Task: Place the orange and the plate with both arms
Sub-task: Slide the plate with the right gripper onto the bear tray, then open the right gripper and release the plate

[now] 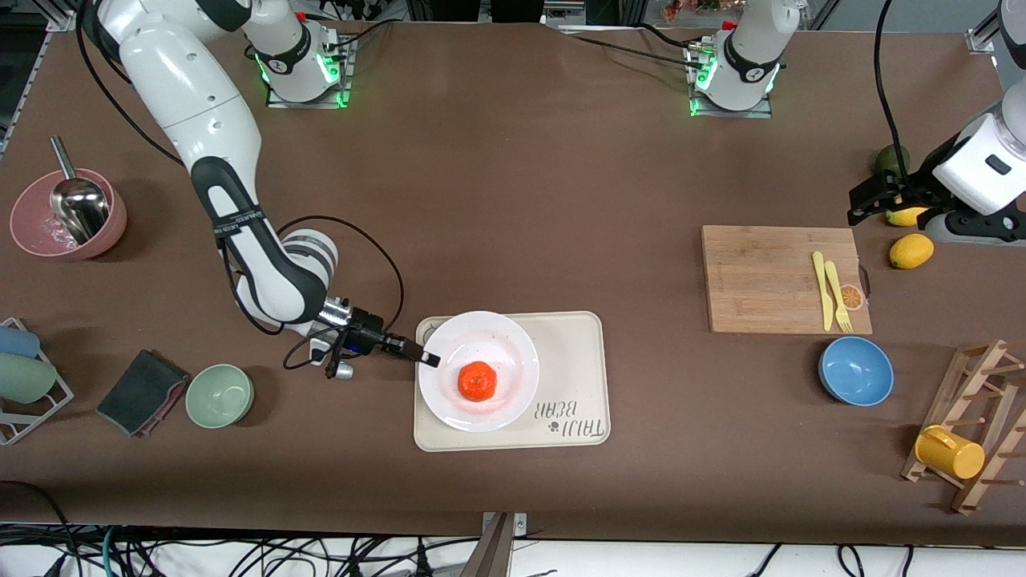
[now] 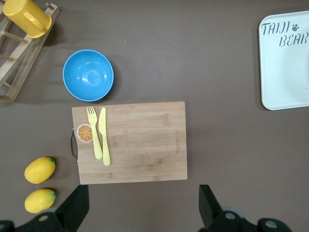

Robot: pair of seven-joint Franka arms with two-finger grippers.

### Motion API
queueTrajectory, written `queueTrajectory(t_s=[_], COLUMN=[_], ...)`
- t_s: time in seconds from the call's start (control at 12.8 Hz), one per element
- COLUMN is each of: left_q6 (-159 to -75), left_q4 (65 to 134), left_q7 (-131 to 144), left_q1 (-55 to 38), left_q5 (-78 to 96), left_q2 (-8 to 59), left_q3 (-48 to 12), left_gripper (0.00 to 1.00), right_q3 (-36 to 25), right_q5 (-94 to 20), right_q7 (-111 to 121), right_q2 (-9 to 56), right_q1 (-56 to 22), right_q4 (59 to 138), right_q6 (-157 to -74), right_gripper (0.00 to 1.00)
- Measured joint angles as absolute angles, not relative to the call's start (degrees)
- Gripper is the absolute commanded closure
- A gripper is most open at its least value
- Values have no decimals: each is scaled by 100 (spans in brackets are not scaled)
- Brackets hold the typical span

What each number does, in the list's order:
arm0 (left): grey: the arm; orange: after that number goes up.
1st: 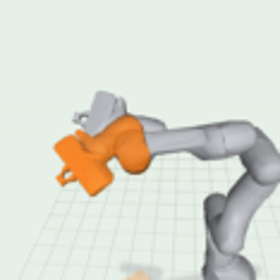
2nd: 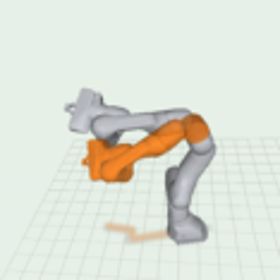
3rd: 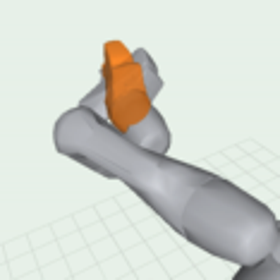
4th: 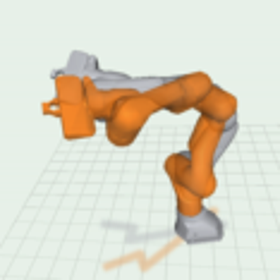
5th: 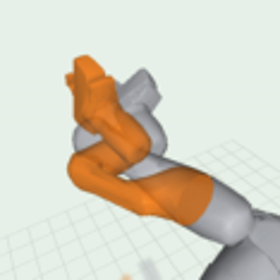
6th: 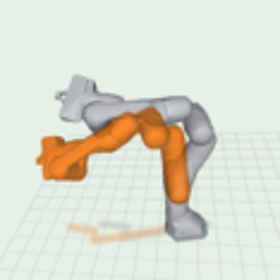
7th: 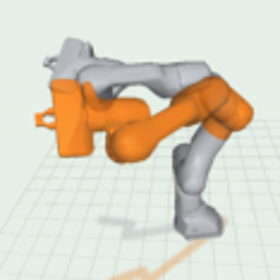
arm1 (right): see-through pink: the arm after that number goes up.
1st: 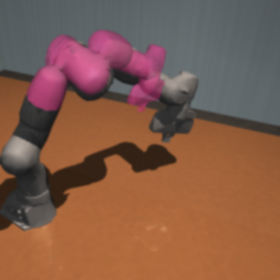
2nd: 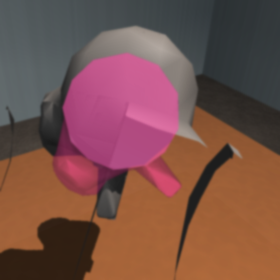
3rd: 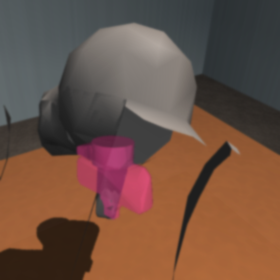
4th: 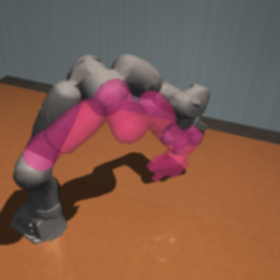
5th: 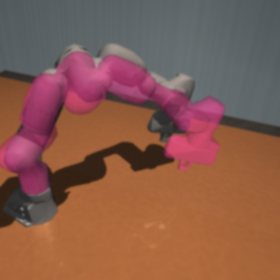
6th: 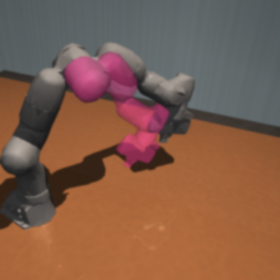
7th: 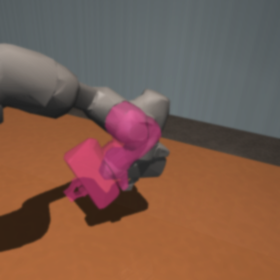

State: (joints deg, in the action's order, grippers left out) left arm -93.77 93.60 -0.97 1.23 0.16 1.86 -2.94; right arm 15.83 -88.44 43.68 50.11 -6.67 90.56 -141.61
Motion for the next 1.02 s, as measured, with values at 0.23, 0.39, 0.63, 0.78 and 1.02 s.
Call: queueTrajectory(t_s=[0.23, 0.39, 0.63, 0.78, 1.02], left_q6=[-9377, -9377, -9377, -9377, -9377], left_q4=[9358, 9357, 9357, 9356, 9356], left_q7=[-97, -97, -97, -97, -97], left_q1=[123, 123, 122, 122, 119], left_q5=[16, 16, 16, 16, 16], left_q2=[187, 188, 189, 190, 199], left_q3=[-294, -294, -294, -294, -296], left_gripper=[0, 0, 0, 0, 0], right_q3=[1584, 1585, 1584, 1583, 1562], right_q5=[-8844, -8842, -8835, -8833, -8816], right_q7=[4362, 4362, 4362, 4363, 4363], right_q2=[5119, 5181, 5197, 5197, 5198], right_q1=[-784, -854, -869, -871, -853], right_q4=[9026, 9001, 8977, 8976, 8969], right_q6=[-14167, -14178, -14183, -14185, -14189], right_gripper=[100, 100, 80, 77, 34])
